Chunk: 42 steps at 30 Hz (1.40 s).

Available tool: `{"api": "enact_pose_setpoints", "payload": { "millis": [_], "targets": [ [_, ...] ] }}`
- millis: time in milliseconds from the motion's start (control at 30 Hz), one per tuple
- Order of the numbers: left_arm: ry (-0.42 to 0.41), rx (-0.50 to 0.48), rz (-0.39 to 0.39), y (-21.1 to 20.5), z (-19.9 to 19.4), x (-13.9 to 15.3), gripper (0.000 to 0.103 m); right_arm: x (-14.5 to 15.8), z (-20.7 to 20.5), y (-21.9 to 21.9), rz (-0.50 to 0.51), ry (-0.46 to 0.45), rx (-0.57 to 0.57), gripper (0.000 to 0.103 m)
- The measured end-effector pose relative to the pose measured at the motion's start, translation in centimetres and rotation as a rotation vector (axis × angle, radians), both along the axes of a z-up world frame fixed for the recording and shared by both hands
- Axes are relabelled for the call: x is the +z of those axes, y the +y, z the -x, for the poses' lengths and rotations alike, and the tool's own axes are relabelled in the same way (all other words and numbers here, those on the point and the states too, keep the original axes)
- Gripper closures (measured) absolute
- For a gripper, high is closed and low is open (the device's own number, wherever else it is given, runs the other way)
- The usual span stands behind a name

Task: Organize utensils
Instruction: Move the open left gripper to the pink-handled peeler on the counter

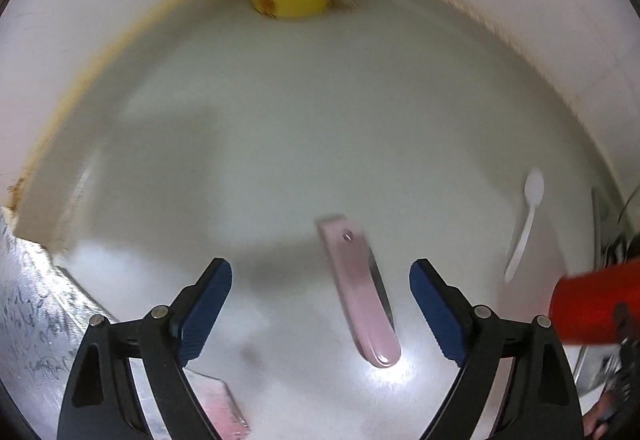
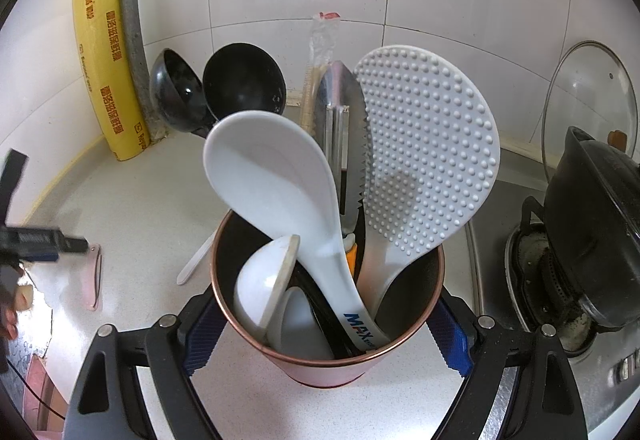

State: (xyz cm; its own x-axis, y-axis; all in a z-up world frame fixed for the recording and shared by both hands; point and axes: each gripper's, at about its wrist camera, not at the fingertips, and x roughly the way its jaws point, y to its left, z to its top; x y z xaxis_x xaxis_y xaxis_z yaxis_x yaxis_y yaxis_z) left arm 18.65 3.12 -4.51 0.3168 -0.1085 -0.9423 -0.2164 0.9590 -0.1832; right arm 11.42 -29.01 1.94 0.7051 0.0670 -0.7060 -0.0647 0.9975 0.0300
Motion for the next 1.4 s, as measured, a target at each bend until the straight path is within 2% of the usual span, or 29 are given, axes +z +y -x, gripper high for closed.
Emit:
{"api": "enact_pose_setpoints", "payload": {
  "millis": [200,500,733,1133,1400],
  "targets": [
    [0.04,-0.097,-0.041,-2.5,-0.9,-1.0,0.012,0.0,0.0,0.0,0.001,0.0,0.0,0.013],
    [0.018,-0.205,0.013,-5.0,-2.1,-1.1,0.012,0.0,0.0,0.0,-0.001,0.001,-0.002,0.013],
    [0.011,-0.284,0.002,-6.5,-2.3,-1.3,0.012,0.0,0.0,0.0,0.0,0.001,0.0,0.013],
    [0.038,-0.315,-0.169,-4.2,-0.3,-2.5,0.012,-0.1,-0.1,-0.1,0.001,0.002,0.001,0.013],
    [0.041,-0.249,-0.167,-1.0,0.1,-3.4,0.012,0.0,-0.1,0.0,-0.001,0.002,-0.001,0.013]
  ]
}}
